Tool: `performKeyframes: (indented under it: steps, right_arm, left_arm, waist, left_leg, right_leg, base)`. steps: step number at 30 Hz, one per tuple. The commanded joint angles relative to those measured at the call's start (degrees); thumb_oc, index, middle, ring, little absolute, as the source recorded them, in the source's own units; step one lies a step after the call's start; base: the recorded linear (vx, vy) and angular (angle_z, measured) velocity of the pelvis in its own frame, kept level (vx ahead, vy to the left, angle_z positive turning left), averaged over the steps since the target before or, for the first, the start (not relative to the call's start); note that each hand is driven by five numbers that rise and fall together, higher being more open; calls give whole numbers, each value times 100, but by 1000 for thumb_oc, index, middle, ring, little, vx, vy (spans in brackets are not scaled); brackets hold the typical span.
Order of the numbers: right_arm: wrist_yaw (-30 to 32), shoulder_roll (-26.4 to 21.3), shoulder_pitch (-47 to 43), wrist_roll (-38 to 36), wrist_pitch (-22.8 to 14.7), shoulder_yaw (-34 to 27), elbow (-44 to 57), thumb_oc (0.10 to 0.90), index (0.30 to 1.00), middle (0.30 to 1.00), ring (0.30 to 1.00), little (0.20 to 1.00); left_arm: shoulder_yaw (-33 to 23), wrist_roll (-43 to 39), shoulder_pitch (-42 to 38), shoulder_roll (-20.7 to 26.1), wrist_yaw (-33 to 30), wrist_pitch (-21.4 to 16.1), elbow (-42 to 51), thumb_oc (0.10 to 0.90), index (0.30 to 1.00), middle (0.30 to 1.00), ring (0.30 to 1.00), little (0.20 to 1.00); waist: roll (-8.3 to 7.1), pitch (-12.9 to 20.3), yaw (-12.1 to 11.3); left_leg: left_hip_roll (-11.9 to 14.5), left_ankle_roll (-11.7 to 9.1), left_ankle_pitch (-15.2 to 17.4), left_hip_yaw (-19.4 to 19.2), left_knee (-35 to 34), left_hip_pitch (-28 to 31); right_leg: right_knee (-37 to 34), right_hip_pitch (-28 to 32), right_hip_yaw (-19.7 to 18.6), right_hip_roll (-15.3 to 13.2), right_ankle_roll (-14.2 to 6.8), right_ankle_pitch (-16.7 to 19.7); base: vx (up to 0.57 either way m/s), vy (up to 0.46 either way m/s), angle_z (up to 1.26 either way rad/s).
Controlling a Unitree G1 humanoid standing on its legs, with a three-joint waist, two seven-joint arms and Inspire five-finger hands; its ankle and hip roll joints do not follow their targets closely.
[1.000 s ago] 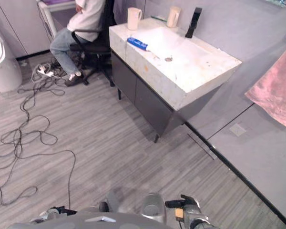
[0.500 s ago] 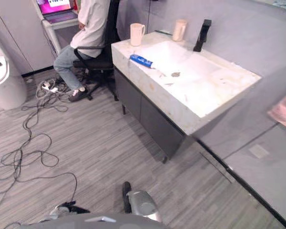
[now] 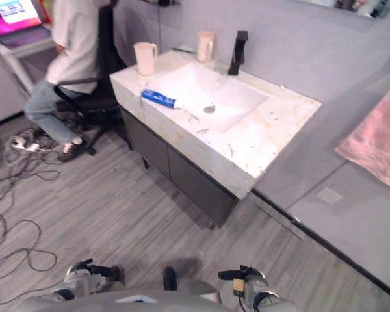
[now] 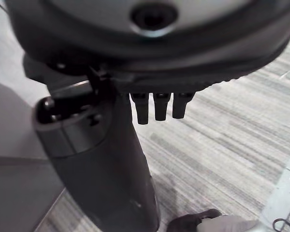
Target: Organize the bathroom.
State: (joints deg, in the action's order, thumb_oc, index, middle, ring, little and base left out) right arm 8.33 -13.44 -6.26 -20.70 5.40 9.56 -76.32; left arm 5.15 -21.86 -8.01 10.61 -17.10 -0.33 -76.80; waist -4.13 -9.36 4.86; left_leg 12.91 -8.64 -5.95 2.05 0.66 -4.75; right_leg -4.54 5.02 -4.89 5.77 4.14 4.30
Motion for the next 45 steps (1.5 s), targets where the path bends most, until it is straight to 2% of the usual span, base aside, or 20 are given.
performKeyframes:
  steps: [1,4,5,7,11,15,16,17,20,21,22,23,24,25,26,29,32,37,42,45]
  right_arm:
    - [127,-138,293,186,2,-38,43,800,900,900,900,900]
    - [247,-156,293,-27,9,-87,99,800,900,900,900,900]
    - [203,-141,338,72,-16,-140,154,800,900,900,900,900]
    - [221,-109,370,49,-35,-110,202,800,900,900,900,900]
    - [25,-94,408,433,-72,-60,194,800,900,900,900,900]
    - [-52,-23,397,488,-41,102,176,800,900,900,900,900]
    - [-52,-23,397,488,-41,102,176,800,900,900,900,900]
    - [-55,14,452,483,-39,152,259,800,900,900,900,900]
    - [-88,12,481,519,-51,153,274,800,900,900,900,900]
    - [-109,31,543,477,-125,131,251,800,900,900,900,900]
    - [-109,31,543,477,-125,131,251,800,900,900,900,900]
    - [-59,32,596,302,-199,89,209,800,900,900,900,900]
    - [87,-11,710,-11,-306,-61,181,800,900,900,900,900]
    - [92,-104,726,96,-189,-77,257,800,900,900,900,900]
    - [89,-128,714,88,-167,-63,272,800,900,900,900,900]
    - [89,-137,664,147,-202,-32,283,800,900,900,900,900]
    - [118,-59,448,238,-198,37,148,800,900,900,900,900]
    - [78,-55,412,272,-276,1,107,800,900,900,900,900]
    - [77,-73,556,307,-368,-107,112,800,900,900,900,900]
    - [55,-28,575,468,-372,-66,127,800,900,900,900,900]
  left_arm:
    - [18,305,243,238,-59,-315,260,800,900,900,900,900]
    - [262,289,179,228,59,-80,256,800,900,900,900,900]
    - [376,295,140,239,116,-24,235,800,900,900,900,900]
    - [450,257,134,236,142,-34,198,800,900,900,900,900]
    - [382,304,82,273,115,-23,104,800,900,900,900,900]
    - [293,430,14,343,94,-81,131,800,900,900,900,900]
    - [293,430,14,343,94,-81,131,800,900,900,900,900]
    - [279,387,-19,336,-14,-59,210,800,900,900,900,900]
    - [283,377,-26,342,-34,-86,224,800,900,900,900,900]
    - [285,456,-66,284,-108,-153,224,800,900,900,900,900]
    - [285,456,-66,284,-108,-153,224,800,900,900,900,900]
    - [349,574,-120,264,-76,-132,223,800,900,900,900,900]
    - [471,786,-192,158,91,-168,231,800,900,900,900,900]
    - [527,723,-230,73,110,-205,257,800,900,900,900,900]
    - [527,609,-228,43,102,-218,276,800,900,900,900,900]
    - [519,523,-226,-14,40,-240,325,800,900,900,900,900]
    - [539,450,-128,-38,-52,-258,354,800,900,900,900,900]
    - [578,328,9,62,-74,-311,369,800,900,900,900,900]
    - [697,285,-96,77,46,-228,333,800,900,900,900,900]
    - [713,239,-131,78,49,-223,290,800,900,900,900,900]
  waist:
    - [56,69,-11]
    - [205,117,90]
    - [254,135,148]
    - [331,146,168]
    - [445,58,188]
    - [246,105,346]
    - [246,105,346]
    - [110,107,426]
    - [54,110,439]
    - [-15,108,502]
    - [-15,108,502]
    - [2,125,602]
    - [91,223,758]
    - [-8,188,735]
    - [-74,181,694]
    - [-142,163,533]
    - [-156,296,310]
    - [-31,338,253]
    - [245,403,564]
    - [267,423,624]
  left_leg:
    - [-28,459,-168,-59,230,-100]
    - [-231,476,117,-144,347,89]
    - [-450,622,234,-228,353,160]
    - [-620,754,320,-345,295,304]
    - [-824,899,556,-624,194,739]
    - [-1063,936,680,-961,-82,1137]
    - [-1063,936,680,-961,-82,1137]
    - [-1289,900,858,-1287,-263,1440]
    - [-1369,885,908,-1394,-325,1531]
    - [-1515,898,1016,-1471,-386,1705]
    - [-1515,898,1016,-1471,-386,1705]
    - [-1578,951,1074,-1284,-340,1747]
    - [-1564,675,788,-963,764,1636]
    - [-1342,314,140,-1075,2244,987]
    - [-1322,254,-26,-1013,2605,699]
    - [-1205,310,68,-881,3222,100]
    - [-895,663,282,-547,2195,-7]
    - [-887,733,737,271,648,695]
    - [-1017,833,805,-51,-253,1313]
    - [-1090,888,832,-163,-429,1425]
  right_leg:
    - [821,329,-649,-787,-800,-817]
    - [1356,1,-496,-1173,-1068,-845]
    - [1832,-225,-382,-1339,-1153,-628]
    - [2543,-657,-158,-1548,-1125,-69]
    - [3293,-1301,188,-1844,-989,357]
    - [2195,-1409,795,-1239,-1105,97]
    - [2195,-1409,795,-1239,-1105,97]
    - [1265,-1494,1625,-933,-1090,196]
    - [1003,-1529,1938,-852,-1091,340]
    - [692,-1620,2171,-810,-1092,663]
    - [692,-1620,2171,-810,-1092,663]
    - [681,-1624,1737,-625,-989,664]
    - [716,-1438,1360,-448,-685,488]
    - [580,-1051,1130,-549,-505,380]
    - [528,-889,984,-608,-472,333]
    - [456,-596,736,-687,-450,249]
    - [325,-336,251,-620,-511,98]
    - [530,-432,-238,-652,-667,-65]
    - [613,-735,-244,-823,-925,86]
    - [635,-852,-242,-916,-1025,168]
  base:
    - [132,273,-26]
    - [219,495,-26]
    - [241,531,-3]
    - [161,375,3]
    - [188,293,-45]
    - [199,120,-44]
    - [296,106,-53]
    - [214,82,-24]
    - [206,70,-48]
    - [168,34,-19]
    - [236,61,-46]
    - [234,116,-25]
    - [320,133,32]
    - [291,117,93]
    - [166,49,91]
    - [116,79,-37]
    - [239,254,-148]
    - [136,268,-117]
    - [38,301,-65]
    - [-10,195,-22]
